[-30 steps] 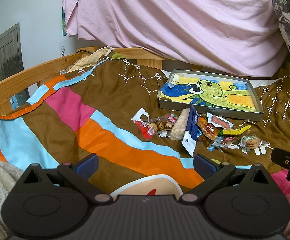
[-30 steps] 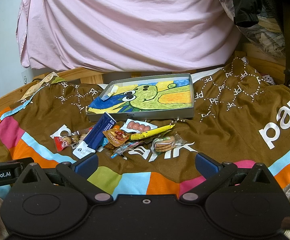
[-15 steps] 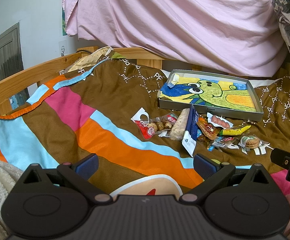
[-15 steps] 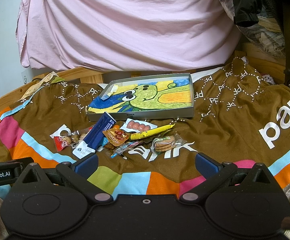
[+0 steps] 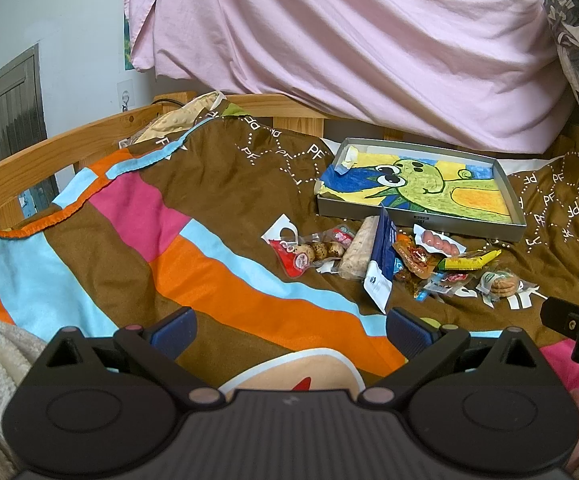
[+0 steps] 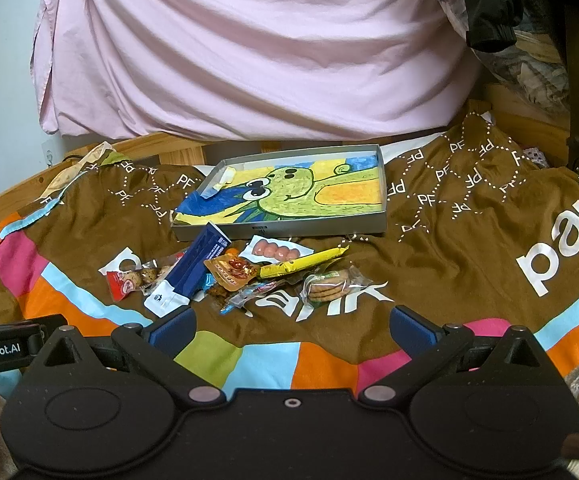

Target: Organize snacks

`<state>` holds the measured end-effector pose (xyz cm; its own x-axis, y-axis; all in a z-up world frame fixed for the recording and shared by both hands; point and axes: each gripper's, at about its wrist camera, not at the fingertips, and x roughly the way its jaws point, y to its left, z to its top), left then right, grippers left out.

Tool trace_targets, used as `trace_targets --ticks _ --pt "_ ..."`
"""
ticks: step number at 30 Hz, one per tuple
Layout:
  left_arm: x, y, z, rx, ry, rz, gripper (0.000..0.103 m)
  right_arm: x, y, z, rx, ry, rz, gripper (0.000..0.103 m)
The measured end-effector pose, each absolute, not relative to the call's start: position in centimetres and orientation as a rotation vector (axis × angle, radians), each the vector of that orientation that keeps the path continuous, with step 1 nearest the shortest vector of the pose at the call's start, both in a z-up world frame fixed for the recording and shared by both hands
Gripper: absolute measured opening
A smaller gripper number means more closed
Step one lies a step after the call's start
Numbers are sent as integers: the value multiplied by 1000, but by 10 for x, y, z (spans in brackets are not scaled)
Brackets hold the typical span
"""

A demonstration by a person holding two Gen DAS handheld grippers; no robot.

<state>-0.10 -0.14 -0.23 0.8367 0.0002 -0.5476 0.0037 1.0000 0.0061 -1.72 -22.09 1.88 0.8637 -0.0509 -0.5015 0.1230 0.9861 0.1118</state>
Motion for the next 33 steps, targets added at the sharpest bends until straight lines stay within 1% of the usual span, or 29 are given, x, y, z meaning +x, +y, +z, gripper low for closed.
trace_targets --ticks 6,11,17,22,28,33 --pt "1 -5 -3 12 592 -4 102 -11 -223 19 153 564 -67 102" --pt "8 -12 11 58 563 -51 103 -3 -220 26 120 603 -9 102" --pt "29 -16 23 85 571 -85 102 14 -225 47 56 599 52 102" --pt "55 -25 27 160 558 -113 102 37 -231 55 -12 616 85 102" --pt "93 -38 22 258 552 -170 103 70 -239 53 -46 634 106 102" --pt "119 -44 3 282 605 -281 103 98 -248 39 -93 655 118 102"
